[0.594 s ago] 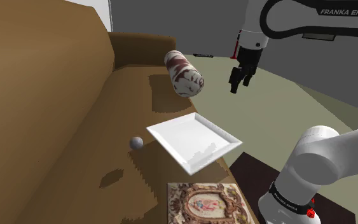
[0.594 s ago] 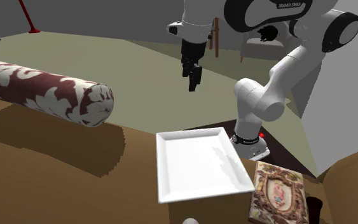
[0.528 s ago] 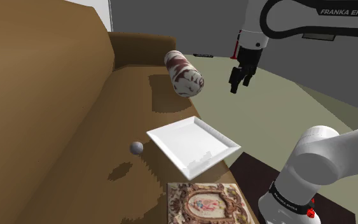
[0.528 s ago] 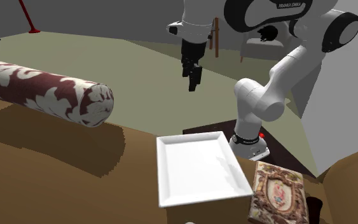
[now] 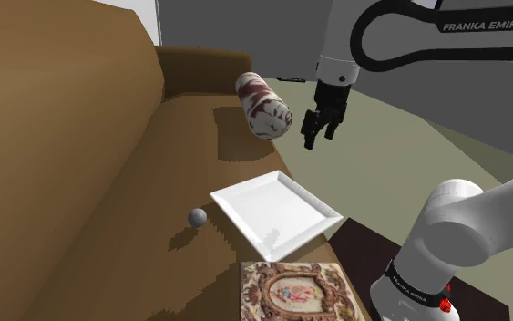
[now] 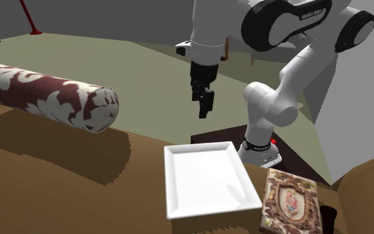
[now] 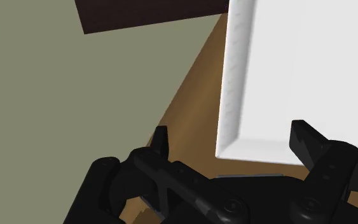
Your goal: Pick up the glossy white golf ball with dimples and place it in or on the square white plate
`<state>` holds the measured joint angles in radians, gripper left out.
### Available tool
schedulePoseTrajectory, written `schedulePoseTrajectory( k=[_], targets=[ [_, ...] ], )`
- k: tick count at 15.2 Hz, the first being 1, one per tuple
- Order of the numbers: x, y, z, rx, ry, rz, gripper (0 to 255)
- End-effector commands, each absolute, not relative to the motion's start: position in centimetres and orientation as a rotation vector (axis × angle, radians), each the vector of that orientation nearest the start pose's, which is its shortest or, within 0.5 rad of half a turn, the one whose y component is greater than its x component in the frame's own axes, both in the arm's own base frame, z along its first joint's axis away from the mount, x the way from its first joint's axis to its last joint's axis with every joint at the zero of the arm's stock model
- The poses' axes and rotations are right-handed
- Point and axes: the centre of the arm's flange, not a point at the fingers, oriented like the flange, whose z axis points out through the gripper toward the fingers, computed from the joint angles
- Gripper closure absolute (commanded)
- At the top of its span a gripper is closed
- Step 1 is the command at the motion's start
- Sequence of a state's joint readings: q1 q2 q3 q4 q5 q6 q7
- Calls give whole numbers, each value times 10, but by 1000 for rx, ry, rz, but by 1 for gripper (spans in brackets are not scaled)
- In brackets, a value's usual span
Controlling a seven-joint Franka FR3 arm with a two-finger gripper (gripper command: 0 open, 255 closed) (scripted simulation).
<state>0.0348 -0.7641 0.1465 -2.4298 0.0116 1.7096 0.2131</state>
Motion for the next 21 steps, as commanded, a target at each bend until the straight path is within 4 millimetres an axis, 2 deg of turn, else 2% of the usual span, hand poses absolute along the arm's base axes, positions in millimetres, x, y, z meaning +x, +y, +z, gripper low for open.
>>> schedulePoseTrajectory(
  k=[1, 11, 21],
  targets=[
    [326, 88, 549, -3198, 123, -89, 0],
    [359, 196, 514, -3101, 149, -97, 0],
    [394, 305, 489, -3003, 174, -105, 0]
  ],
)
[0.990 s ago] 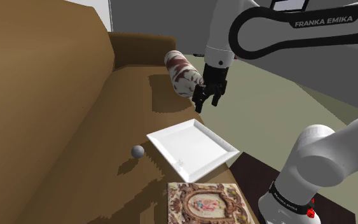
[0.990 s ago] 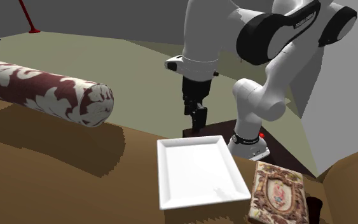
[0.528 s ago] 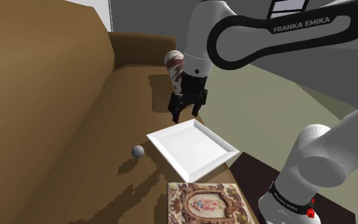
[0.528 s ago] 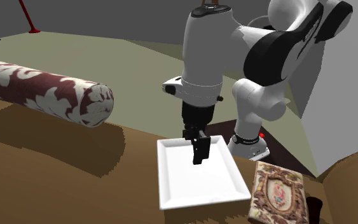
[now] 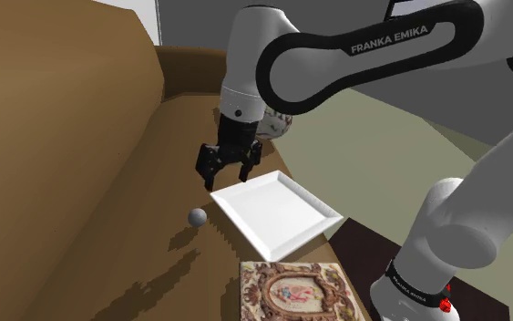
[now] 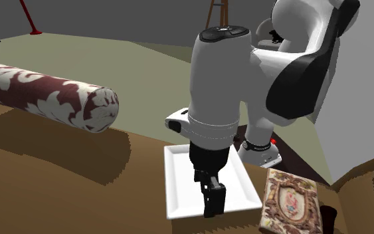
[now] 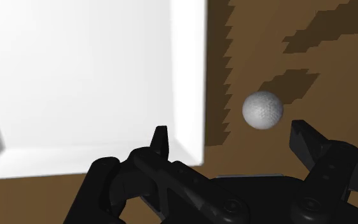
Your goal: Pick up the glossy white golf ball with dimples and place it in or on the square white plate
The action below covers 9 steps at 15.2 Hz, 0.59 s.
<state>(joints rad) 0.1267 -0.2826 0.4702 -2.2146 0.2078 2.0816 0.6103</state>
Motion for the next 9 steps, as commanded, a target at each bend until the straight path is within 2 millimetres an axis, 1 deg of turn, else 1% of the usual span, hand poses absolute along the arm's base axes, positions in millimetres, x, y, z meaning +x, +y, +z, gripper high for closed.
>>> schedulePoseTrajectory(
  k=[1, 3, 4, 9],
  targets=[
    [398, 316, 487, -2993, 176, -106, 0],
    [405, 339, 483, -2973, 181, -108, 0],
    [407, 344, 483, -2968, 182, -108, 0],
    [409, 348, 457, -2968, 182, -108, 0]
  ],
)
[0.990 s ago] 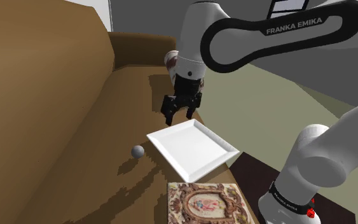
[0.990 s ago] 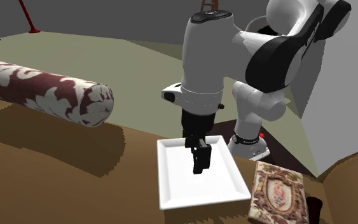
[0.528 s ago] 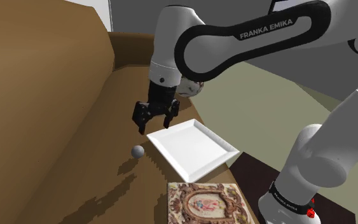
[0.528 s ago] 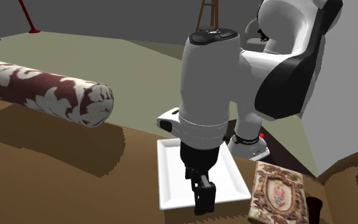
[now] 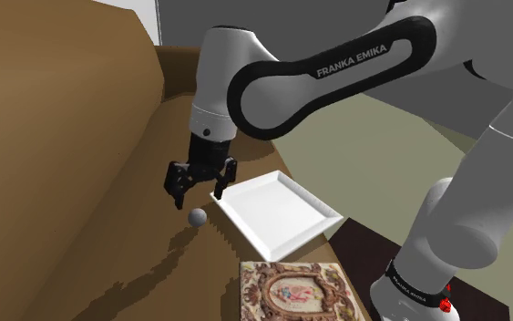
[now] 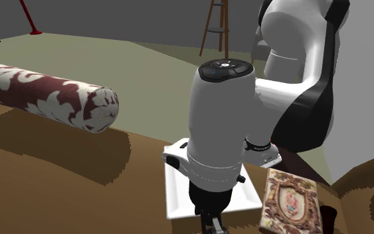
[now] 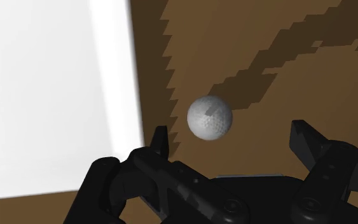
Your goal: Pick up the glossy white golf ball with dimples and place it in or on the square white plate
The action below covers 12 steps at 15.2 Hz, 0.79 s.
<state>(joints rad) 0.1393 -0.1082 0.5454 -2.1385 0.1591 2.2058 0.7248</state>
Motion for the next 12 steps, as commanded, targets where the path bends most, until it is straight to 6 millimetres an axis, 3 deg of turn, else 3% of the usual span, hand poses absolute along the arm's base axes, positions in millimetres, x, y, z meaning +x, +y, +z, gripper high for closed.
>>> schedulePoseTrajectory(
  k=[1, 3, 10, 11, 12],
  targets=[
    [409, 349, 451, -2968, 182, -108, 0],
    [410, 350, 443, -2968, 182, -108, 0],
    [410, 350, 443, -2968, 182, -108, 0],
    [410, 350, 443, -2968, 182, -108, 255],
    [410, 350, 443, -2968, 182, -108, 255]
  ],
)
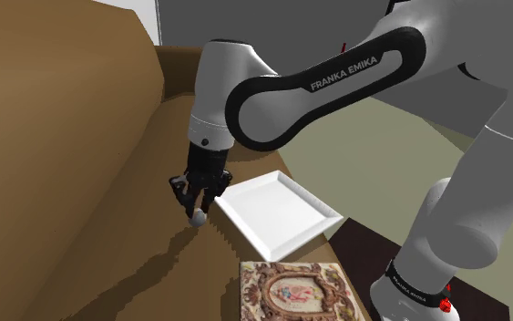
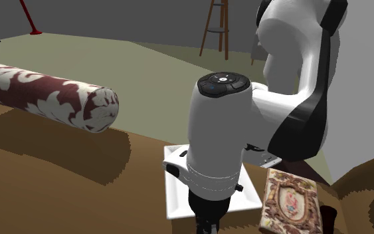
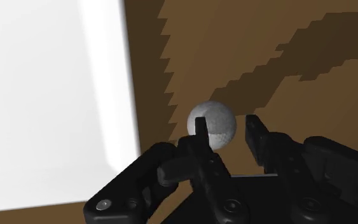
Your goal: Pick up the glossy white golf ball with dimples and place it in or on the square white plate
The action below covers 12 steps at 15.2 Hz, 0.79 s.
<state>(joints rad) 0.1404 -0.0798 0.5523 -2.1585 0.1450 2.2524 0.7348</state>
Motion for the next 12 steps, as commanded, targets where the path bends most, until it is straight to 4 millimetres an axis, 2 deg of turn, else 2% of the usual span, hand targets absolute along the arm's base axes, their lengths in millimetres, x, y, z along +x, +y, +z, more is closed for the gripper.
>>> schedulePoseTrajectory(
  k=[1, 8, 9, 10, 11, 12],
  targets=[
    [410, 350, 443, -2968, 182, -108, 255],
    [410, 351, 444, -2968, 182, -109, 255],
    [410, 351, 444, -2968, 182, -109, 0],
    [456, 369, 441, -3083, 138, 209, 0],
    [492, 385, 431, -3152, 99, 484, 0],
    [490, 385, 426, -3152, 99, 484, 0]
  ],
)
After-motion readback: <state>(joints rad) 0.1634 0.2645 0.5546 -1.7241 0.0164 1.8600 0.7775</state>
